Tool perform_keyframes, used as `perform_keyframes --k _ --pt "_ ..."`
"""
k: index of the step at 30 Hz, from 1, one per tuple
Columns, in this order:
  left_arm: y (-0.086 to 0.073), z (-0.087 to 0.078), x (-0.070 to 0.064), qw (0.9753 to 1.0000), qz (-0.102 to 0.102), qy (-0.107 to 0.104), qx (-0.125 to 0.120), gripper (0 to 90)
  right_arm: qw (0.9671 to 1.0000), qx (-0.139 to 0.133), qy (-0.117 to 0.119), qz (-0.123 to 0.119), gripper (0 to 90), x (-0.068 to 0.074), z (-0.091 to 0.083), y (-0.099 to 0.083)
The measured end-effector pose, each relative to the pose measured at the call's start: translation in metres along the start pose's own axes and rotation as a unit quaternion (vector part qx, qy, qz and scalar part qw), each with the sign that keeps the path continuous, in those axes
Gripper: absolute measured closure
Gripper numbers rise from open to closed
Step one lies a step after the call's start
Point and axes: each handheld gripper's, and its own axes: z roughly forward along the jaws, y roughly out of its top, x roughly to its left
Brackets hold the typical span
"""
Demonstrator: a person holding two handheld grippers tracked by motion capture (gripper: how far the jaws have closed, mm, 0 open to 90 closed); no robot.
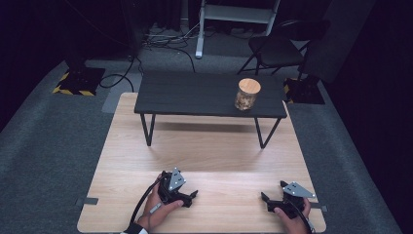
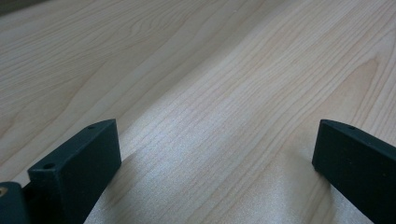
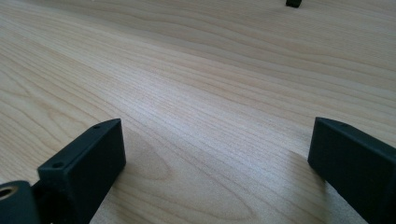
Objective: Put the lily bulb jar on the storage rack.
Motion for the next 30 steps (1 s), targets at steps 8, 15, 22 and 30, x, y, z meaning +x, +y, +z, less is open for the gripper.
perform_keyframes --k 8,15,22,30 --pt "0.0001 0.0000 0.0000 1.0000 0.000 0.000 0.000 1.1 1.0000 0.000 -0.002 0.001 3.3 0.0007 0.0000 0.0000" --pt "0.0000 0.0000 0.0000 1.0000 0.000 0.000 0.000 1.1 1.0000 0.000 -0.003 0.002 3.2 0.0012 0.0000 0.0001" --pt "-0.0001 0.0000 0.0001 1.0000 0.000 0.000 0.000 1.1 1.0000 0.000 -0.004 0.002 3.2 0.0015 0.0000 0.0000" --pt "-0.0001 0.0001 0.0001 1.0000 0.000 0.000 0.000 1.1 1.0000 0.000 -0.005 0.002 3.2 0.0017 0.0000 0.0000"
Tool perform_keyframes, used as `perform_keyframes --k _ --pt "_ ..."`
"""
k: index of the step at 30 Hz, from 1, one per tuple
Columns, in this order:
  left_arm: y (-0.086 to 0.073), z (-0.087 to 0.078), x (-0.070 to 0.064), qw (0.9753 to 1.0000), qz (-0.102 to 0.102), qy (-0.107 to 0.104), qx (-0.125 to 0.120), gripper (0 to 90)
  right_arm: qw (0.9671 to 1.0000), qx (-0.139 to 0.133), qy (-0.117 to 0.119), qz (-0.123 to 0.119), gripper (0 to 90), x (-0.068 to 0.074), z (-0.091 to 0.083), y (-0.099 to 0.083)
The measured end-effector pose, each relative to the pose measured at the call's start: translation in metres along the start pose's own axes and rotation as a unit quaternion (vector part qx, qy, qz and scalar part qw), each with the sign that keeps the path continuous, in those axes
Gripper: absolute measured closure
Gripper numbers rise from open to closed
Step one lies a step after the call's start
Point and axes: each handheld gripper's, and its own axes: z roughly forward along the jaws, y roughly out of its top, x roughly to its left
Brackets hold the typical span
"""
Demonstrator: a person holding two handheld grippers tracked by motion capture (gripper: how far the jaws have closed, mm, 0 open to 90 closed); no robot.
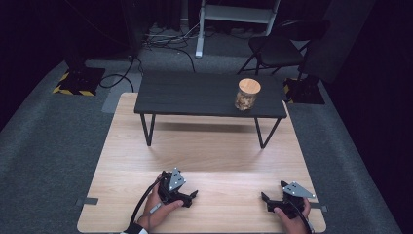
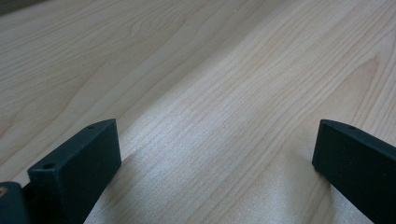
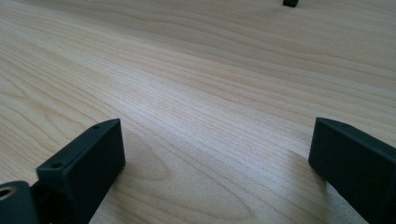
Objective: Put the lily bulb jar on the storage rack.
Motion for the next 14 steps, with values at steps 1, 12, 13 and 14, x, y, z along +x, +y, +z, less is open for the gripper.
perform_keyframes --k 1,12,13,14 --pt "0.0000 0.0000 0.0000 1.0000 0.000 0.000 0.000 1.1 1.0000 0.000 0.000 0.000 3.2 0.0000 0.0000 0.0000" --pt "0.0001 0.0000 0.0000 1.0000 0.000 0.000 0.000 1.1 1.0000 0.001 -0.004 0.003 2.2 0.0012 0.0001 0.0002" --pt "0.0001 0.0000 0.0000 1.0000 0.000 0.000 0.000 1.1 1.0000 0.001 -0.005 0.004 2.2 0.0015 0.0002 0.0005" --pt "0.0002 0.0000 0.0000 1.0000 0.000 0.000 0.000 1.0 1.0000 0.001 -0.005 0.004 2.2 0.0016 0.0002 0.0005"
